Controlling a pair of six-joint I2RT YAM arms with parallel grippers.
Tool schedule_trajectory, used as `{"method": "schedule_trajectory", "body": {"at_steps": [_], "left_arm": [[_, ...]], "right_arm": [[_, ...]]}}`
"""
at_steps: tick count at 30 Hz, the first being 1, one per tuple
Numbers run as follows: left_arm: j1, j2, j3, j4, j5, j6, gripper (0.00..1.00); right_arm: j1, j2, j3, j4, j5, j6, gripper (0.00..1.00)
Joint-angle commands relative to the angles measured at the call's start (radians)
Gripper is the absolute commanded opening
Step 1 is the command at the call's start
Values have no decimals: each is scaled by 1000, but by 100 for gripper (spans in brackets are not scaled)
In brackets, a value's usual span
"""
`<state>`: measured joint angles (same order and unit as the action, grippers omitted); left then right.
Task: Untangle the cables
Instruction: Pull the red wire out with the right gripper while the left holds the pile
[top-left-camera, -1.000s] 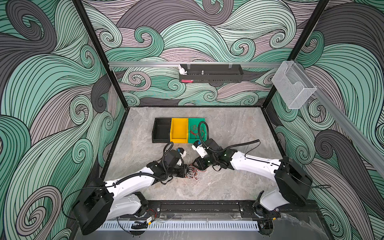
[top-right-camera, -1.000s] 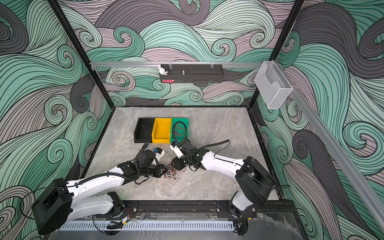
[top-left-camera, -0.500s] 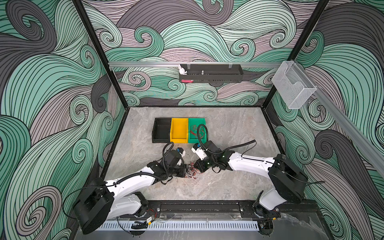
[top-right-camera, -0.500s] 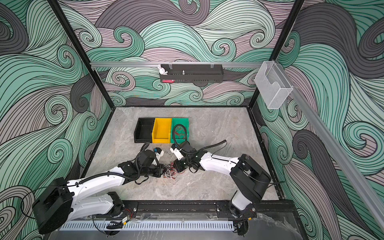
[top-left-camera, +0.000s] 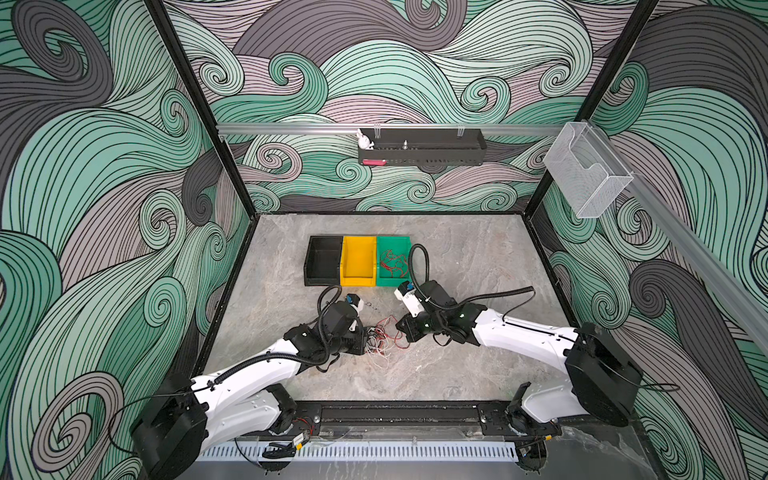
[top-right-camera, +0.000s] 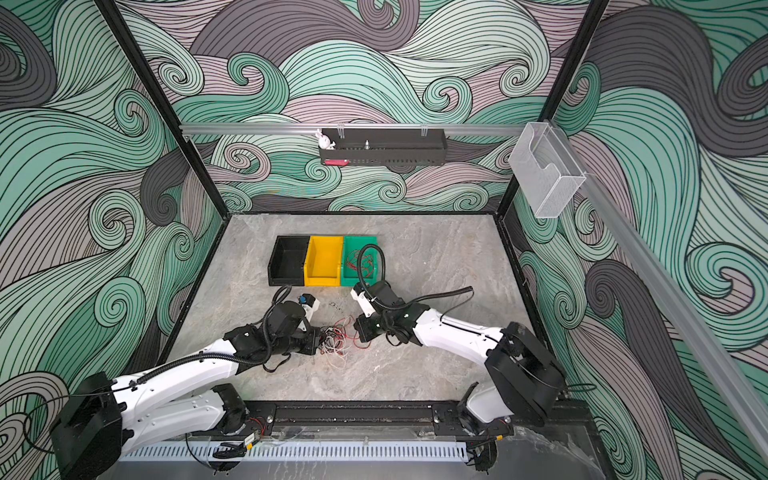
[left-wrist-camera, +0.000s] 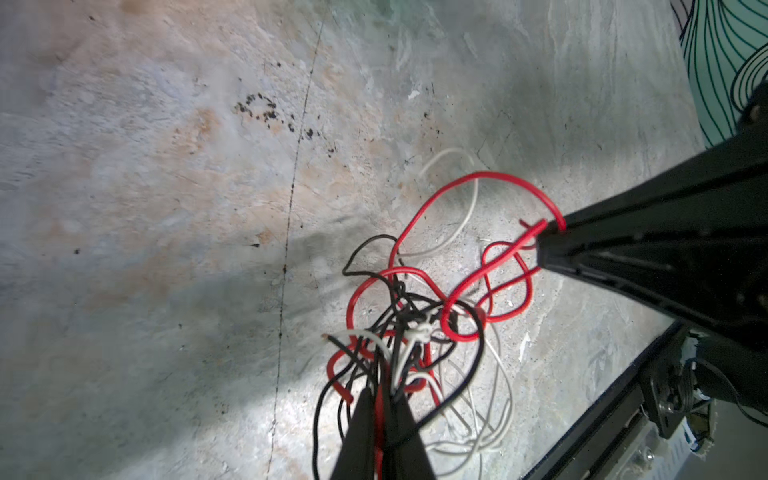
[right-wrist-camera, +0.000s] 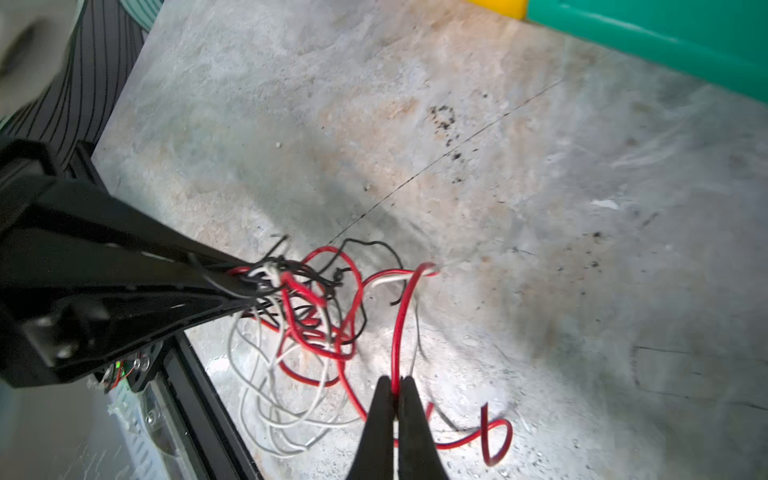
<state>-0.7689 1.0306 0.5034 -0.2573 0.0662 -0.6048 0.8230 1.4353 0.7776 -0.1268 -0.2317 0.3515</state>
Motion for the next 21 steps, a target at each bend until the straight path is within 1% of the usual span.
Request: {"method": "schedule_trajectory", "body": {"at_steps": [1,7,11,14,17,21], "left_arm": [[0,-47,-15,-48,-63,-27,7],[2,-100,-49,-52,-117,-57,5],[6,-128,-62,-82,-186,-85,5],[14,-155,-74,-100,-217,-102,4],[30,-176,-83,-124,-230,-119,3],[54,-191,-95,-141,-230,-138,3]], "right_arm": [[-52,-43,-35,-36,67,34,0],[-150,-109,-84,-50,92,58,1],[-207,-139,-101,-73,102,53,1],[-244,-154,-110,-92,112,46,1],[-287,-161,-113,-119,129,53,0],[-354,-161,-120,-136,111,63,0]]}}
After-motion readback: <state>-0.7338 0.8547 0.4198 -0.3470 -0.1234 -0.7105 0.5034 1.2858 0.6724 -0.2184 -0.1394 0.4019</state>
